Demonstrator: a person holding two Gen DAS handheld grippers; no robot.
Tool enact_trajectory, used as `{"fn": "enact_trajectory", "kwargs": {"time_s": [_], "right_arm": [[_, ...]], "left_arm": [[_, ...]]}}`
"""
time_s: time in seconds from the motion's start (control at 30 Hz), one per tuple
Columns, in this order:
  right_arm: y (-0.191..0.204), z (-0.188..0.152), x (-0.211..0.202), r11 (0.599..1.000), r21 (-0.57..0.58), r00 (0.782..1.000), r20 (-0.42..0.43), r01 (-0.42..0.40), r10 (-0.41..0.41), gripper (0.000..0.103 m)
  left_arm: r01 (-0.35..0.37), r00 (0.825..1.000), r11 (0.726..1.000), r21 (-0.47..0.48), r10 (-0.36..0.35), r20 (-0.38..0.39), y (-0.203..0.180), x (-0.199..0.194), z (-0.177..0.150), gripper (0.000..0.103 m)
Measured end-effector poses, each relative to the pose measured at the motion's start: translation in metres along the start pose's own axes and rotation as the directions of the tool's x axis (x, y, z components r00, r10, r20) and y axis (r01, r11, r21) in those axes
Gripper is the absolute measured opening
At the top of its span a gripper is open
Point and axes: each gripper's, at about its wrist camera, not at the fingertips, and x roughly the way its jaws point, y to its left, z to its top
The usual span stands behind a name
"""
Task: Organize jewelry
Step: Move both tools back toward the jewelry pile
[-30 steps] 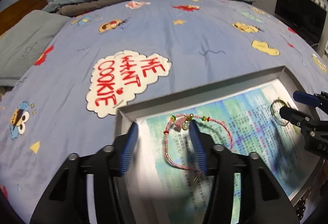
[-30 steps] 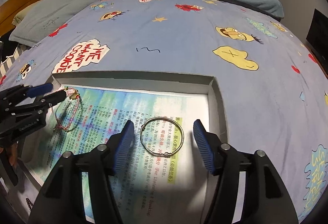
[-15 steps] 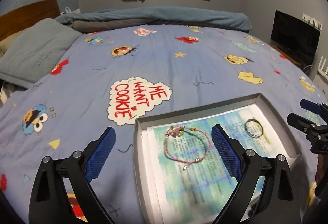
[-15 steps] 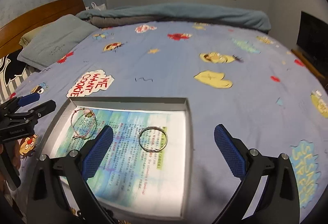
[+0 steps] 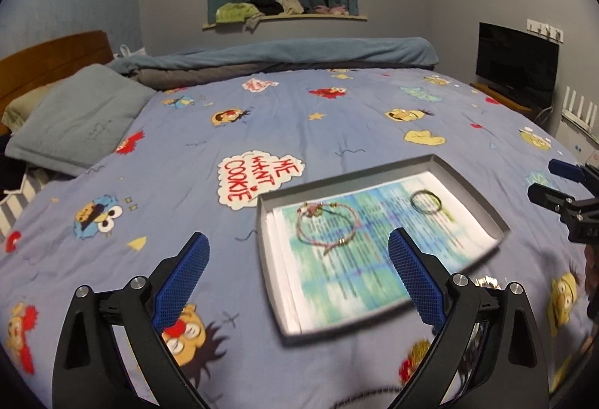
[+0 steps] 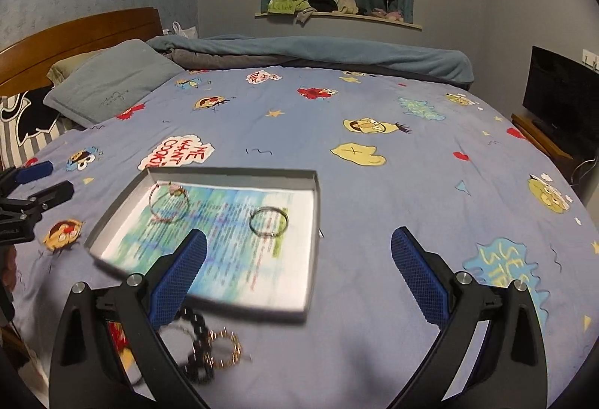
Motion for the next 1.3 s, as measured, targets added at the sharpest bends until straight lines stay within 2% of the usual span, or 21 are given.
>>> {"fn": "enact_trajectory", "kwargs": {"time_s": [0.17, 0.4, 0.47, 0.57, 0.87, 1.3], "right_arm": [[-0.005, -0.020, -0.019, 1.000, 0.022, 1.000, -0.007, 0.000, 0.000, 0.097], [-0.001, -0.049, -0.034, 0.999, 0.034, 1.000, -0.027, -0.005, 0.006, 0.097], [0.004, -0.056, -0.035, 1.000, 0.020, 0.999, -0.037, -0.012, 0.013, 0.097], [0.010, -0.067, -0.035, 1.000, 0.003, 0.998, -0.054, -0.026, 0.027, 0.097], [0.030, -0.102, -0.035, 0.998, -0.047, 0.996, -0.076, -0.043, 0.040, 0.097], [0.050, -0.122, -0.017, 0.995, -0.071, 0.993, -0.100, -0.070, 0.062, 0.097]], "left_arm": [[0.022, 1.000, 0.999, -0.028, -0.022, -0.004, 0.002, -0.021, -0.021, 0.096], [-0.020, 1.000, 1.000, -0.004, 0.020, 0.000, 0.000, -0.043, -0.054, 0.096], [-0.001, 1.000, 1.000, -0.015, 0.001, -0.020, 0.001, -0.046, -0.065, 0.096], [0.021, 0.998, 0.999, -0.029, -0.022, -0.054, 0.002, -0.044, -0.080, 0.096], [0.026, 0.995, 0.999, -0.037, -0.030, -0.100, -0.002, -0.038, -0.120, 0.096], [0.046, 0.993, 0.998, -0.046, -0.050, -0.103, -0.017, -0.025, -0.138, 0.094]]}}
